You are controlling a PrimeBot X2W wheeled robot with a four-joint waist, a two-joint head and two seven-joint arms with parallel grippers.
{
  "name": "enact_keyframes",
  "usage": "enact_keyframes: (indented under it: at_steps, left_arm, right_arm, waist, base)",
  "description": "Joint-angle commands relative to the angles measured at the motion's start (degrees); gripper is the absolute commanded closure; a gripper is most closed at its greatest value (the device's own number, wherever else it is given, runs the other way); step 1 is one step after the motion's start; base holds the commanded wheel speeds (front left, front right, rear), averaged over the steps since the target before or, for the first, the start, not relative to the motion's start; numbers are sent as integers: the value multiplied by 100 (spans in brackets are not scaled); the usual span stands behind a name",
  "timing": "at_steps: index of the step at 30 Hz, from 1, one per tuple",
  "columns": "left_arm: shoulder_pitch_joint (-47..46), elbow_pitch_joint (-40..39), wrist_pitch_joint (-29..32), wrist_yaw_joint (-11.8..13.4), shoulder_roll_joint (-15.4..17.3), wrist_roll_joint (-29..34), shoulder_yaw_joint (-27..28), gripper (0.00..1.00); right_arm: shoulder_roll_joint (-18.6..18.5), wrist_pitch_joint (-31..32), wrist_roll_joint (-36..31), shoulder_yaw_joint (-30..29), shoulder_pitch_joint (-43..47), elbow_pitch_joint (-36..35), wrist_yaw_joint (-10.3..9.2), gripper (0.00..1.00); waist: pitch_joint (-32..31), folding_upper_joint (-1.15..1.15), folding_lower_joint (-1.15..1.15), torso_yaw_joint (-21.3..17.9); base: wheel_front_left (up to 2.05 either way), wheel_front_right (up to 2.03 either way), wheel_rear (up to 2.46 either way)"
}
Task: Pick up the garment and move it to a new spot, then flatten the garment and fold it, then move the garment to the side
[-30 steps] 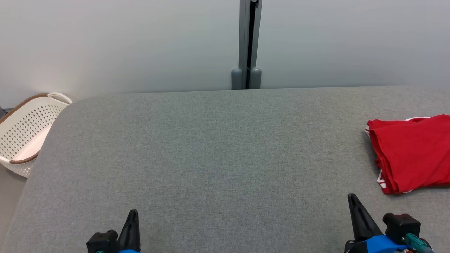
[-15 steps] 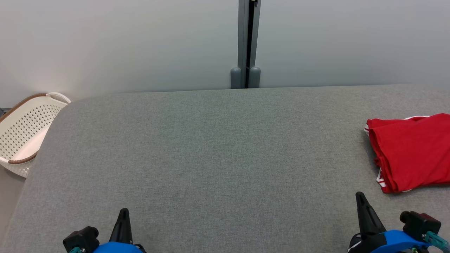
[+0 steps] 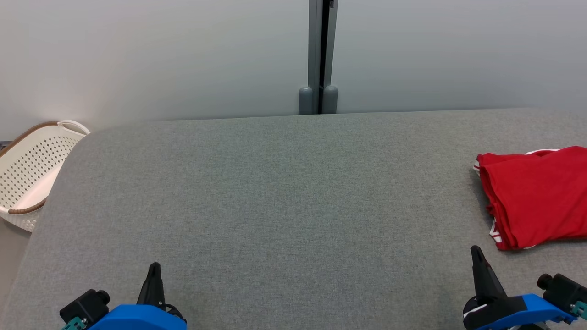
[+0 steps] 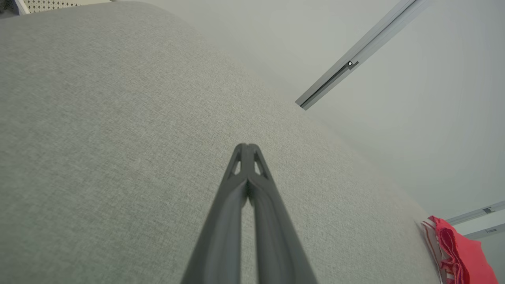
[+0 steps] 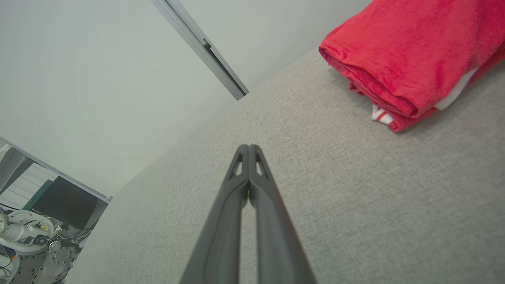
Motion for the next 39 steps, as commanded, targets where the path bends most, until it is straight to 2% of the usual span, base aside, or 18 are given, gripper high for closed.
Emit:
enact_keyframes:
  at_steps: [1, 39]
  left_arm:
    - [-195, -106, 36, -48, -5, -138, 61, 100]
    - [-408, -375, 684, -427, -186, -2451, 719, 100]
  right_arm:
    - [-23, 28, 166, -23, -169, -108, 1, 100]
    - [-34, 692, 2853, -185, -328, -337, 2, 100]
  waist:
    - [1, 0, 0, -2]
    - [58, 0, 0, -75]
  base:
    - [0, 0, 0]
    - [0, 0, 0]
